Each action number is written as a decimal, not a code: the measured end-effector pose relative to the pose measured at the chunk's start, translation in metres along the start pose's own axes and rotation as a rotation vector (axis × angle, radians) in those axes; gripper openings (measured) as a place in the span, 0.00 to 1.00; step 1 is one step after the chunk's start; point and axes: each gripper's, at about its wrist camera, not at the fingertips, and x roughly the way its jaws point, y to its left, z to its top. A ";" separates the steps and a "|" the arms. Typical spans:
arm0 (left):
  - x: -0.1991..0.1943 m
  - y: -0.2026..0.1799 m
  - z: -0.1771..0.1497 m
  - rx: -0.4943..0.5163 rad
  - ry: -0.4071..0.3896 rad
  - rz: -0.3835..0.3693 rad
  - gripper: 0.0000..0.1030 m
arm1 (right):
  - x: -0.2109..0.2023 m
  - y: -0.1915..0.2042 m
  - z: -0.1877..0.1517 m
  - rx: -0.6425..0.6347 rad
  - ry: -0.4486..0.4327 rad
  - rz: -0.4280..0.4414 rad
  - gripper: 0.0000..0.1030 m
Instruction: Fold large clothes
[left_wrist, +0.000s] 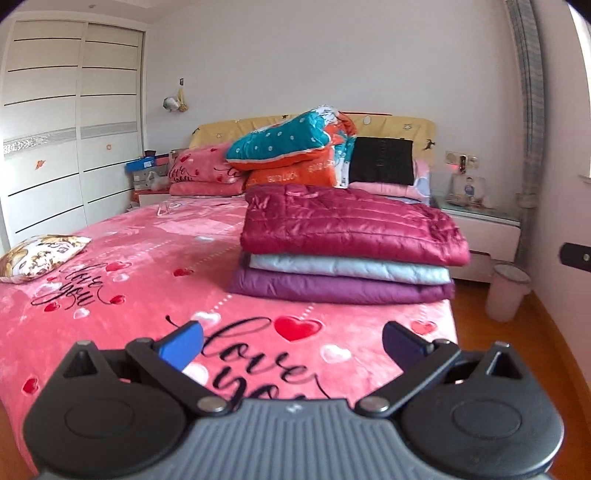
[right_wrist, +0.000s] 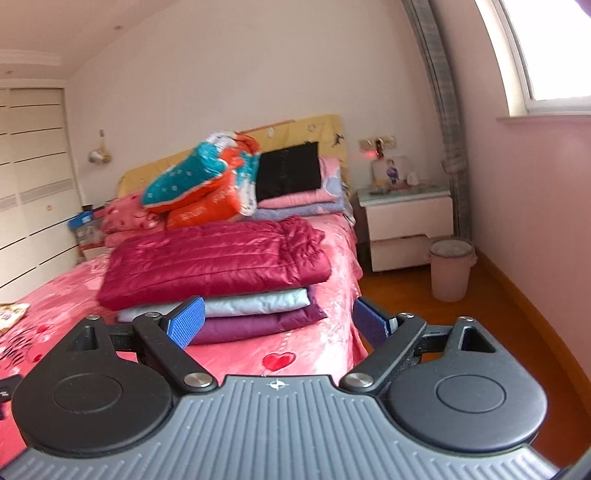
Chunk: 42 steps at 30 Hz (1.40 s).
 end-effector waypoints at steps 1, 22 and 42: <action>-0.006 -0.001 -0.001 -0.006 0.002 -0.004 1.00 | -0.011 0.003 -0.001 -0.009 -0.005 0.010 1.00; -0.044 0.013 -0.016 -0.091 0.002 0.110 1.00 | -0.080 0.049 -0.003 -0.098 -0.038 0.131 1.00; -0.043 0.007 -0.033 -0.060 0.004 0.089 1.00 | -0.060 0.042 -0.026 -0.135 0.034 0.108 1.00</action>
